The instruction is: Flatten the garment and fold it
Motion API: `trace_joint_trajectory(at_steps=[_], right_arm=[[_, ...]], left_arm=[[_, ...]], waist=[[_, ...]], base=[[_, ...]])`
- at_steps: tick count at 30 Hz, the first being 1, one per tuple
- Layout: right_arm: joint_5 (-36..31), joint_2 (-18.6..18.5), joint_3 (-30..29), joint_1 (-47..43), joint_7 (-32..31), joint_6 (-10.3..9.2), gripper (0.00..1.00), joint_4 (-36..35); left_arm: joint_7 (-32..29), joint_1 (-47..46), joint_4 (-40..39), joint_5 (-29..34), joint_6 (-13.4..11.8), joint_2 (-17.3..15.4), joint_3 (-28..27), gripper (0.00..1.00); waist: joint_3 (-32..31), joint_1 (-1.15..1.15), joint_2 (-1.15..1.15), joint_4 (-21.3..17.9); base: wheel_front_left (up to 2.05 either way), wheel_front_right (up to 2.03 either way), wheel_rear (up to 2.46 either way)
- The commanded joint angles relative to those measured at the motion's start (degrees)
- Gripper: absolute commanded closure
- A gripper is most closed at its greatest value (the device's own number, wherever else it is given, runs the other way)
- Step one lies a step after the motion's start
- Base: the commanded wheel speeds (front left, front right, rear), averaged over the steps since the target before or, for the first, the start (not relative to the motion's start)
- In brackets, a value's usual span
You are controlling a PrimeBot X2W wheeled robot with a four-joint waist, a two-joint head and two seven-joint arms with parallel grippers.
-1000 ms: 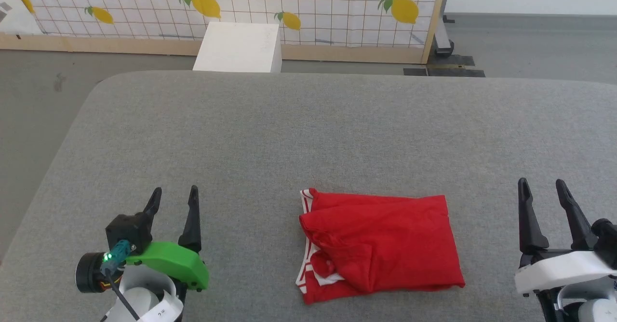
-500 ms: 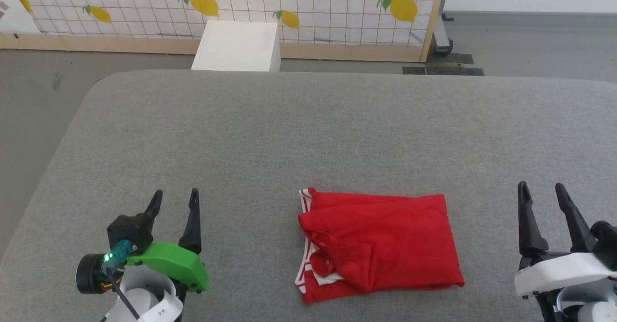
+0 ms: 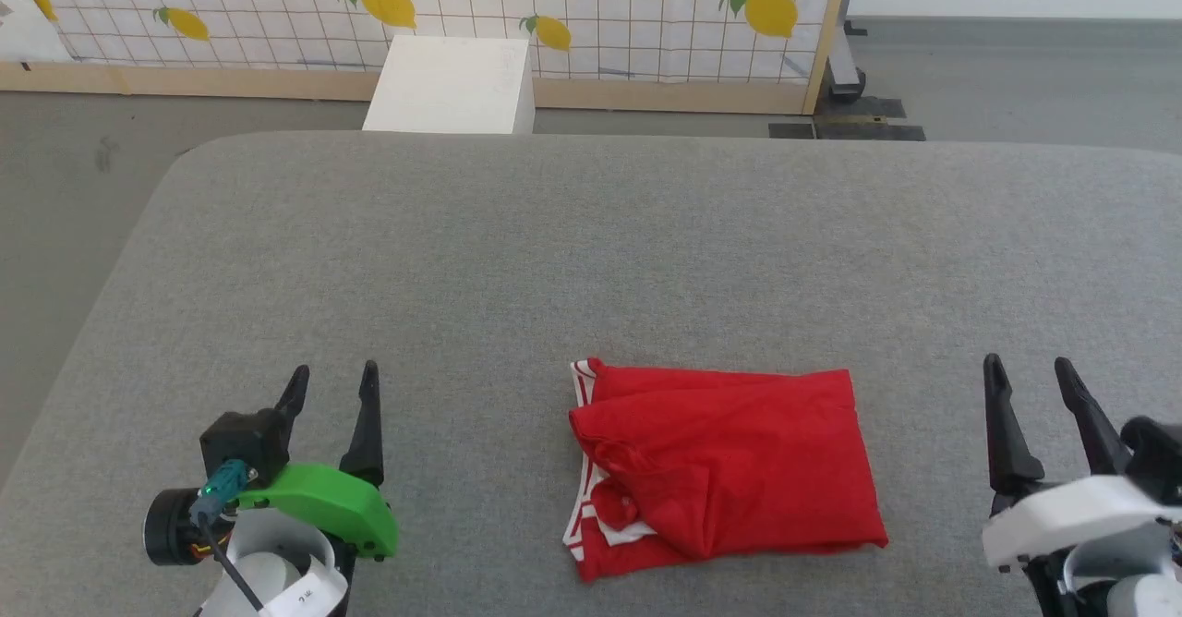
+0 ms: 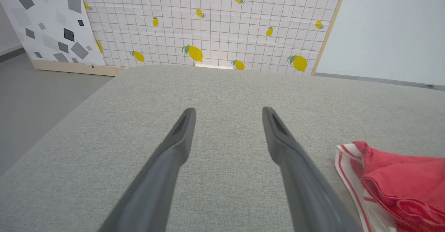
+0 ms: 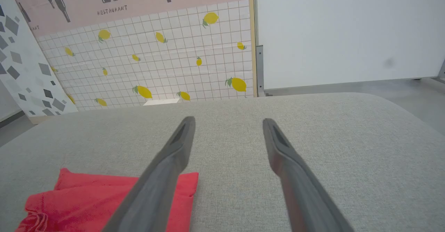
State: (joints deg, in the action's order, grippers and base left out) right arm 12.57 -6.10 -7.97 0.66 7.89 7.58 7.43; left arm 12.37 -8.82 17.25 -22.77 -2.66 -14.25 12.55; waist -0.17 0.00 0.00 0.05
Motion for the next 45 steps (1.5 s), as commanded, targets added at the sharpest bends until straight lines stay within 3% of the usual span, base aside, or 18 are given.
trace_joint_trajectory(at_steps=[1,5,12,16,21,36,37,38,39,45], right_arm=[[0.3,-0.3,0.0,1.4,-2.1,-0.09,0.0,-0.2],[2.0,-1.9,1.8,5.9,-14.0,-0.09,0.0,-1.2],[4.8,-6.0,9.9,13.5,-44.9,-0.09,0.0,-1.3],[4.3,-8.3,13.9,15.7,-55.1,-0.09,0.0,0.2],[2.9,-9.2,16.9,17.1,-58.7,-0.09,0.0,3.6],[2.1,-9.1,20.8,16.8,-57.3,-0.09,0.0,14.1],[2.5,-9.1,20.8,16.8,-57.5,-0.09,0.15,14.6],[2.8,-9.1,20.8,16.9,-57.5,-0.09,0.71,14.9],[3.1,-9.3,20.9,17.1,-57.5,-0.09,1.0,15.0],[5.0,-10.8,21.6,18.6,-55.4,-0.09,1.0,13.4]], left_arm=[[0.2,-0.1,-0.3,-0.2,-0.6,-0.5,-0.1,0.0],[0.5,0.3,-1.3,-0.4,-1.3,-0.6,-0.7,0.0],[0.9,0.4,-4.5,-0.3,-2.8,-0.9,-1.4,0.0],[0.8,-0.5,-5.9,0.1,-3.1,-0.7,-1.0,0.0],[0.8,-1.9,-6.6,0.3,-3.1,-0.3,-0.3,0.0],[1.6,-5.4,-4.6,0.3,-2.0,1.0,1.4,0.0],[1.6,-5.5,-4.3,0.2,-1.9,1.0,1.4,0.0],[1.7,-5.5,-4.1,0.2,-1.9,1.0,1.5,0.0],[1.7,-5.6,-3.9,0.2,-1.8,1.1,1.6,0.0],[1.9,-5.6,-2.7,0.0,-1.3,1.3,2.1,0.0]], waist=[[0.0,0.0,0.0,-0.2],[0.4,0.0,0.0,-0.6],[3.3,0.0,0.0,0.5],[5.7,0.0,0.0,2.3],[8.9,0.0,0.0,4.7],[12.6,0.0,0.0,8.8],[12.6,0.0,0.0,8.8],[12.5,0.0,0.0,8.9],[12.4,0.0,0.0,9.0],[10.5,0.0,0.0,9.3]], base=[[0.0,0.0,0.0],[0.0,0.0,0.0],[0.0,0.0,0.0],[0.0,0.0,0.0],[0.0,0.0,0.0],[0.0,0.0,0.0],[0.0,0.0,0.0],[0.0,0.0,0.0],[0.0,0.0,0.0],[0.0,0.0,0.0]])
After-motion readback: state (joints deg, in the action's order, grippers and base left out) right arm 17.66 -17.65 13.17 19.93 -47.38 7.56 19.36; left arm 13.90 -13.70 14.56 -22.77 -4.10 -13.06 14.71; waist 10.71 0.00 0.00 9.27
